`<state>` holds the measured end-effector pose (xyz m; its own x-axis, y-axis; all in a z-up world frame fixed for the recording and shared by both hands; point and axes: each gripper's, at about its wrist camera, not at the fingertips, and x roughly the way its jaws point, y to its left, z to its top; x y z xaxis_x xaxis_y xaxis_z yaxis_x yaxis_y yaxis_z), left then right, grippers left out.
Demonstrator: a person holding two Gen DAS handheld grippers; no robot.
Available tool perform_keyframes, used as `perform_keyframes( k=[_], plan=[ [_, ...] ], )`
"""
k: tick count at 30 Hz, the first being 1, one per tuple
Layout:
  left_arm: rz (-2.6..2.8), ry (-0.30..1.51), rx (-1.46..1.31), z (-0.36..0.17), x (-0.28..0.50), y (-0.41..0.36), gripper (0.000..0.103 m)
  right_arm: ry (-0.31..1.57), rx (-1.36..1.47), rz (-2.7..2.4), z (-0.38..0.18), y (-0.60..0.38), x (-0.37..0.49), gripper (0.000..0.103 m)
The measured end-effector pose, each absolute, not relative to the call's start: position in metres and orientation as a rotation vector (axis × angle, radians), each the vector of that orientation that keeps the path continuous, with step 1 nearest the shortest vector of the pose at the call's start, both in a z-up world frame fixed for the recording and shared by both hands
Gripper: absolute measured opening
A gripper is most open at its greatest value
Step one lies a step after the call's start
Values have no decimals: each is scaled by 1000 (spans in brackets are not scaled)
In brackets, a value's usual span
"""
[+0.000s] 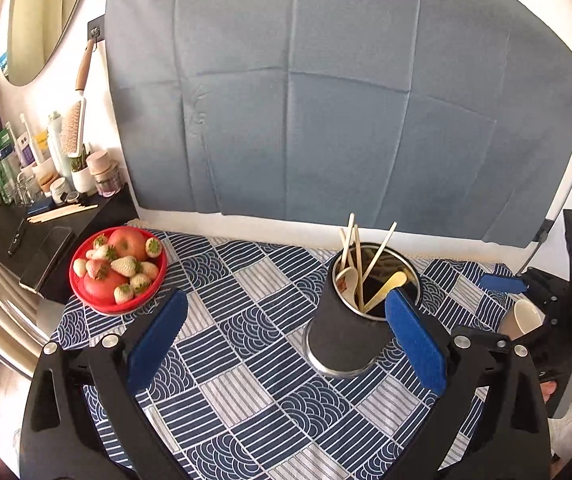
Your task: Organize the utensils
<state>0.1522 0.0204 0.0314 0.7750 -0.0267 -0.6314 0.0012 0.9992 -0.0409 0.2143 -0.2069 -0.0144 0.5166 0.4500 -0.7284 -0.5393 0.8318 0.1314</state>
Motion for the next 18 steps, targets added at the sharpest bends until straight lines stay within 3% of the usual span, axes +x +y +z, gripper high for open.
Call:
perform_keyframes(
  k=[18],
  plan=[
    [12,828,-89,-13,75,10,97,896,18,437,-7,-241,126,93]
  ],
)
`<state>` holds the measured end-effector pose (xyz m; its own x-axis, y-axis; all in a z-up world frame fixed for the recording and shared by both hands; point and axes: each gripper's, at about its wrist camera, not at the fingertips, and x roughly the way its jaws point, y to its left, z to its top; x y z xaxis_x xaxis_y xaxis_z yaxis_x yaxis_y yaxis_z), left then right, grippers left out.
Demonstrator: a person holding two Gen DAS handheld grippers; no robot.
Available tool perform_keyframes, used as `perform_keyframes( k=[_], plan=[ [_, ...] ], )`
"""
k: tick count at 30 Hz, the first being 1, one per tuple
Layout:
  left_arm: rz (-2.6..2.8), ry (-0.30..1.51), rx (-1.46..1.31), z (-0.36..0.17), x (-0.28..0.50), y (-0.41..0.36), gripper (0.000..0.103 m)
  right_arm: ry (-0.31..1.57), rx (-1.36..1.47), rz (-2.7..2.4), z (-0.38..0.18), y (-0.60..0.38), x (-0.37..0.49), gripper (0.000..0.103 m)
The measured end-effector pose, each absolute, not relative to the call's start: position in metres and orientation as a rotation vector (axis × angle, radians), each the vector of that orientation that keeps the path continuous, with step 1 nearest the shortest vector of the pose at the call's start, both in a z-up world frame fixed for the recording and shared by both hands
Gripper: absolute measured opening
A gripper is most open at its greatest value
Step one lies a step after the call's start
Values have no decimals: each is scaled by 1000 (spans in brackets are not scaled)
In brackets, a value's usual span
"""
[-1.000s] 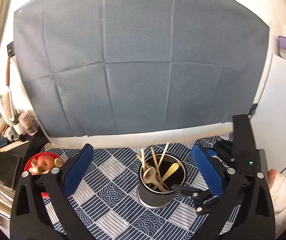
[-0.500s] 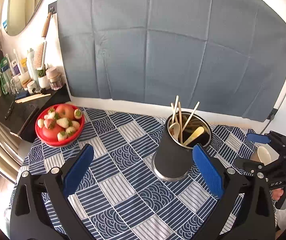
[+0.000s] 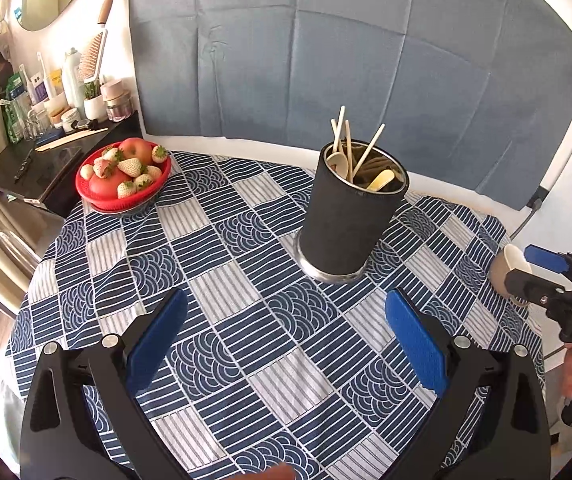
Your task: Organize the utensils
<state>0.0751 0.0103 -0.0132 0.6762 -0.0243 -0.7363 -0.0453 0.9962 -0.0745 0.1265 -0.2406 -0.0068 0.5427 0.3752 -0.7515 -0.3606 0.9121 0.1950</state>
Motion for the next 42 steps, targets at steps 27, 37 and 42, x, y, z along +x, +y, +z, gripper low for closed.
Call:
perform_keyframes(
  k=[27,37,42],
  plan=[
    [49,867,-79,-19,24,-19,97,881,-4,375,-4,-250,55,93],
    [50,872,-77,-19,22,-21,97,876,3,385,-3,-250,53,93],
    [52,870,-74,-18,20,-21,97,875,12,393,-4,-250,53,93]
  ],
)
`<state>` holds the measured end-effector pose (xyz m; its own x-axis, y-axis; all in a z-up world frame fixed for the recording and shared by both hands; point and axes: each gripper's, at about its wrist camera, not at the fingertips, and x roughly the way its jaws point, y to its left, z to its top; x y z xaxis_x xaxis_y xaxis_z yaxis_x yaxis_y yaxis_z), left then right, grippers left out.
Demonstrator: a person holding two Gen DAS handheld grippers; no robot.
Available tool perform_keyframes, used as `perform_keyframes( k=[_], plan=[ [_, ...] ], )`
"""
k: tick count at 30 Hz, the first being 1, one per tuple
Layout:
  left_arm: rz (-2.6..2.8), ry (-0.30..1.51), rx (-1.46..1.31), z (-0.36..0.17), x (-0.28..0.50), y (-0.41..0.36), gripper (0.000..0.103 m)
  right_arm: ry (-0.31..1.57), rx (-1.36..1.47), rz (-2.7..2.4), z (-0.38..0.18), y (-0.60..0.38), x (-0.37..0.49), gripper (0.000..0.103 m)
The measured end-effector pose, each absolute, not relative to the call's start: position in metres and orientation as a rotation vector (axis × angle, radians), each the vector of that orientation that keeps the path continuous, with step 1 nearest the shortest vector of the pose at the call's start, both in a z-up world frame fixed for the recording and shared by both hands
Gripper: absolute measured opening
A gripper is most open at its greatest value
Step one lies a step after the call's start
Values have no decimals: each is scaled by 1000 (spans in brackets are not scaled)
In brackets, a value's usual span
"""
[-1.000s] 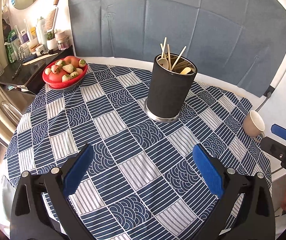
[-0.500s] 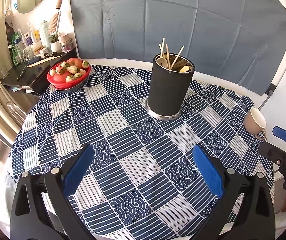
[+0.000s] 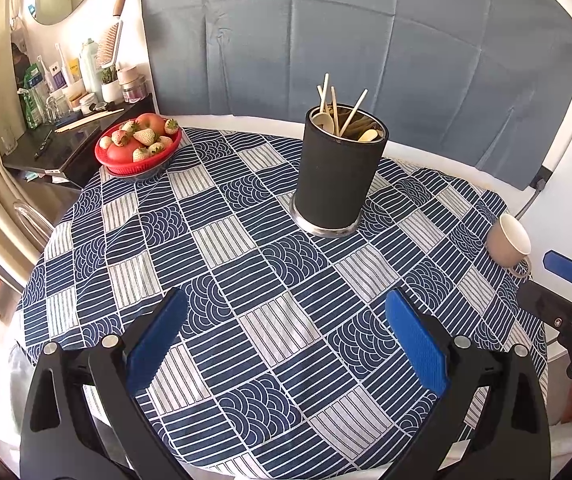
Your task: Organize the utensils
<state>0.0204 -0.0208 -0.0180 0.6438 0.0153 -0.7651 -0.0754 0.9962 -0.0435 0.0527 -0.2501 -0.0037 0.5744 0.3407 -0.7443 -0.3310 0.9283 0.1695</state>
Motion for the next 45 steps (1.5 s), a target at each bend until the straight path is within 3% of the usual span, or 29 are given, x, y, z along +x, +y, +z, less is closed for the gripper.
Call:
perform_keyframes(
  k=[45],
  plan=[
    [12,888,-95,-23,17,-13,97,866,-3,392,0,-245,42,93]
  ],
)
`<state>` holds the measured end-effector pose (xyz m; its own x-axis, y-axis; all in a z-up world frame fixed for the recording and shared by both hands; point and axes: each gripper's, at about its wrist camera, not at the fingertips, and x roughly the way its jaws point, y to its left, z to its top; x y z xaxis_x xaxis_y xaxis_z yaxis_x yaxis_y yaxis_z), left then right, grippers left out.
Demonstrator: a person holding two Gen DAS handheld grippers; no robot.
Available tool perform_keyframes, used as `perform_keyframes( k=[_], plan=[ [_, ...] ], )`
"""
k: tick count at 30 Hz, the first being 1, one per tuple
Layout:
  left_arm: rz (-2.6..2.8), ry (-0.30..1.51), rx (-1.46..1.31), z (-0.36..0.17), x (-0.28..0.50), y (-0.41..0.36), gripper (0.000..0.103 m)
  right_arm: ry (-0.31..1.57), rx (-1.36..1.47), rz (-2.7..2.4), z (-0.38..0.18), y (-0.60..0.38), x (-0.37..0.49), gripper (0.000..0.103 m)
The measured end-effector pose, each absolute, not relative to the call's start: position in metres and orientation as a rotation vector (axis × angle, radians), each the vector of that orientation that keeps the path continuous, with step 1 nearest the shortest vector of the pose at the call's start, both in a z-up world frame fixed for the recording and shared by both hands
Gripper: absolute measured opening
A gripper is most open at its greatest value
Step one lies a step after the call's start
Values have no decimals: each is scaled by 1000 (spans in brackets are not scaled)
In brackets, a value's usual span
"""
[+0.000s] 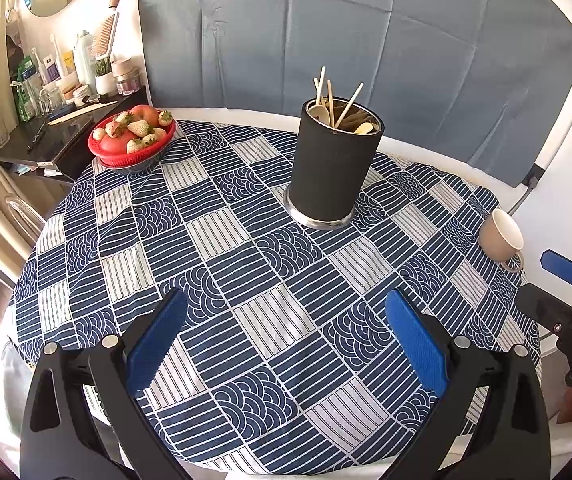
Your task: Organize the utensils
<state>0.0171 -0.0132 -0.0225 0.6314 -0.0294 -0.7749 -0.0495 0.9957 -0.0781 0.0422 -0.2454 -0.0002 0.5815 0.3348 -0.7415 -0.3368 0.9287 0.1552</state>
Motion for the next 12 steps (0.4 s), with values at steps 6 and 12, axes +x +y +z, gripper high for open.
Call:
perform_keyframes(
  k=[6,12],
  plan=[
    [1,871,-101,-20,15,-12,97,863,-2,390,0,-244,41,93],
    [-5,866,-105,-18,14,-11,97,861,-3,391,1,-243,40,93]
  ],
)
